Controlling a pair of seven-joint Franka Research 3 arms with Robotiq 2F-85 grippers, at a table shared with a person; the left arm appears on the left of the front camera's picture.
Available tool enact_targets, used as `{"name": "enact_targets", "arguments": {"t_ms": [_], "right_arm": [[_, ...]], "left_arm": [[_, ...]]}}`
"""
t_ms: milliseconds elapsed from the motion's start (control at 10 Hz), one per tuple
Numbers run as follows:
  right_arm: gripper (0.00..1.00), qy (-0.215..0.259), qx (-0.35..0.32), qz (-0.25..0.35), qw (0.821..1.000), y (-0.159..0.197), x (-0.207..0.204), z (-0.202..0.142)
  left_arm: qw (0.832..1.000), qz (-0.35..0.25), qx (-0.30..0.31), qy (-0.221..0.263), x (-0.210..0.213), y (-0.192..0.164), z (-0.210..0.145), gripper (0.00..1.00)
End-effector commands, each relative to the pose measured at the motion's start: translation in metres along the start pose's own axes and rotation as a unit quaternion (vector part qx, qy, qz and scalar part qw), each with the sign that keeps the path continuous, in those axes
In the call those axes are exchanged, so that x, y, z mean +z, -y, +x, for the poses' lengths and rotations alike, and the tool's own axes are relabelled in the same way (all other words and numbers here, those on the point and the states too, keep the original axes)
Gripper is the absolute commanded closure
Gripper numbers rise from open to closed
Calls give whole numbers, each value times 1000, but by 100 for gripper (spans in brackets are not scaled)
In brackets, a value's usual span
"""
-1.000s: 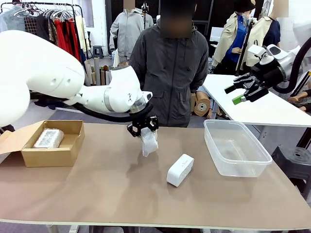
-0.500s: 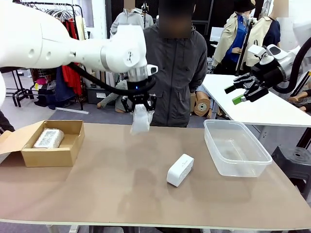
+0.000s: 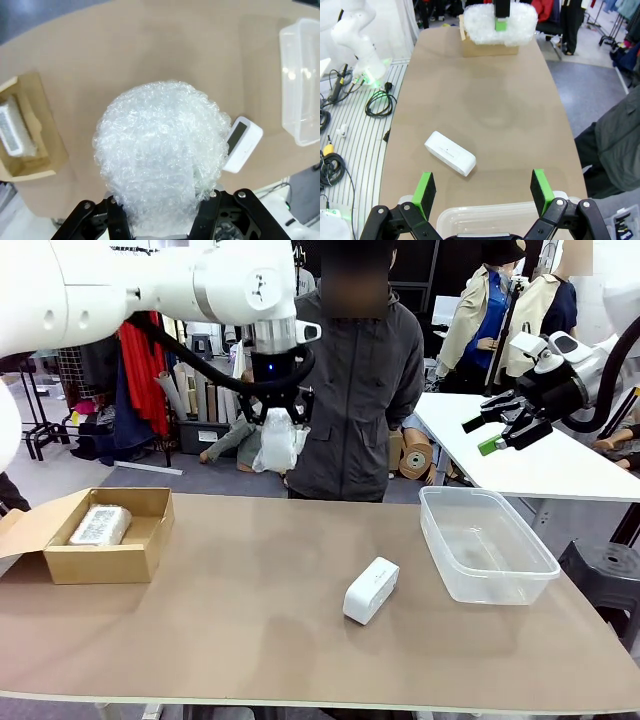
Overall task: Separate and place wrapped and unwrapped clocks.
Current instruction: Pick up the Digital clock indicated by the person.
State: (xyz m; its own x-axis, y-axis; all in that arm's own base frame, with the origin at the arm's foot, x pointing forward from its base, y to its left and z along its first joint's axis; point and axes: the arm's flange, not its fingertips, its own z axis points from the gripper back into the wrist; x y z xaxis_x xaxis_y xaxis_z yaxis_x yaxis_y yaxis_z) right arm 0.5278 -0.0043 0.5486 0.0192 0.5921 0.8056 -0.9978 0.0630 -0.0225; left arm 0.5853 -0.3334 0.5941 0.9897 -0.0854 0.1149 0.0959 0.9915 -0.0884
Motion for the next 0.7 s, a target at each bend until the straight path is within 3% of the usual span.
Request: {"name": "enact_targets", "arguments": {"t_ms": [0, 400, 600], "right_arm": [[0, 1, 1, -2, 1000, -2, 1, 1], [0, 1, 1, -2, 1000, -2, 1, 1], [0, 1, 1, -2, 1000, -2, 1, 1]], "left_arm": [[999, 18, -7, 33, 27, 4, 8, 100], [997, 46, -5, 57, 48, 7, 6, 100], [999, 22, -9, 48, 41, 3, 1, 100]]}}
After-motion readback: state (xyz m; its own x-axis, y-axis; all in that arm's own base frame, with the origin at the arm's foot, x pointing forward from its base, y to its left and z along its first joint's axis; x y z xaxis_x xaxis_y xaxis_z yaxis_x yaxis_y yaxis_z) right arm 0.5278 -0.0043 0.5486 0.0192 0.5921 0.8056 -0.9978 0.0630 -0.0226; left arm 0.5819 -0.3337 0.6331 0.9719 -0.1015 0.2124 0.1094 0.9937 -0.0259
